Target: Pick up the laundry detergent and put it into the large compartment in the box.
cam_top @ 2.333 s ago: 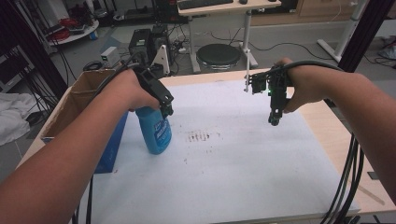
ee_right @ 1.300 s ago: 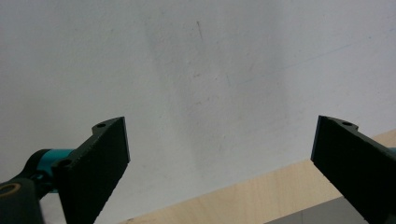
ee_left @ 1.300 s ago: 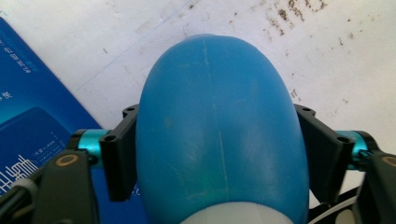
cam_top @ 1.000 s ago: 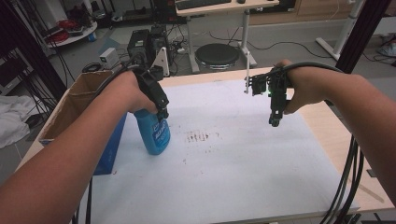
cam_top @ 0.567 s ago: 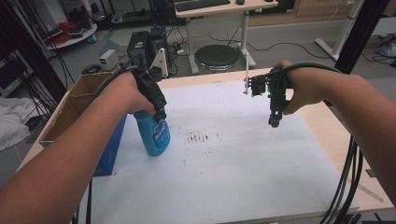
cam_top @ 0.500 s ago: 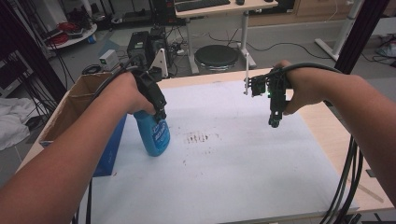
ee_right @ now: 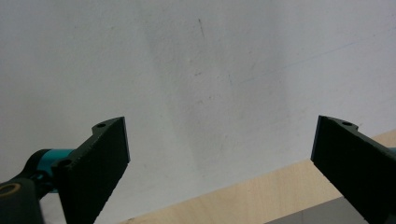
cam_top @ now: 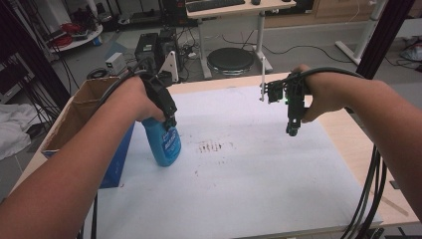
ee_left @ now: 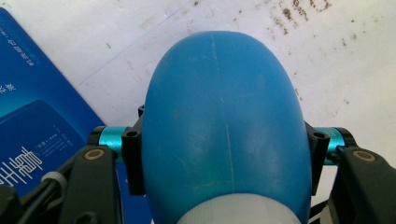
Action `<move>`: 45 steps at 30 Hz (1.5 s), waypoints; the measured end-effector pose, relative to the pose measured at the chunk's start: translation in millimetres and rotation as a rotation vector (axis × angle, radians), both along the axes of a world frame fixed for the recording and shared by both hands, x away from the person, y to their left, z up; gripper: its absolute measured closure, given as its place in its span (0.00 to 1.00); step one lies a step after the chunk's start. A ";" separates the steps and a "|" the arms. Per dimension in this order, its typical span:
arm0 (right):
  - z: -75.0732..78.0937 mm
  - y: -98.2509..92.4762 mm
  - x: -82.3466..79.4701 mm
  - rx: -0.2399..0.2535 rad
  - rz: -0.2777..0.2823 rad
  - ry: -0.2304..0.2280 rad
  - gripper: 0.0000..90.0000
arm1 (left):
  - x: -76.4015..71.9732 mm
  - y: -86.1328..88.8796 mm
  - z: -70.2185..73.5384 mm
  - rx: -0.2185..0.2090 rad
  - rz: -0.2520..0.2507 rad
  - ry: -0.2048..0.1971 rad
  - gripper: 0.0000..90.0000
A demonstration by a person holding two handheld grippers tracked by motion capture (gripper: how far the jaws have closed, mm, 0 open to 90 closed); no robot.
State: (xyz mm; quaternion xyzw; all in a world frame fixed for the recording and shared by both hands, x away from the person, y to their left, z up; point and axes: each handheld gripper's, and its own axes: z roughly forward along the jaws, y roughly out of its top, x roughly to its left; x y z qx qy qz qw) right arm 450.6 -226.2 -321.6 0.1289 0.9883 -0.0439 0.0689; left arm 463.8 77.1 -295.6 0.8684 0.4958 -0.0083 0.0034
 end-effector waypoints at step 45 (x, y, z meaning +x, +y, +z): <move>3.4 6.1 -3.3 0.000 0.011 0.002 0.04 | -37.0 59.2 169.9 -0.044 -0.048 -0.051 0.42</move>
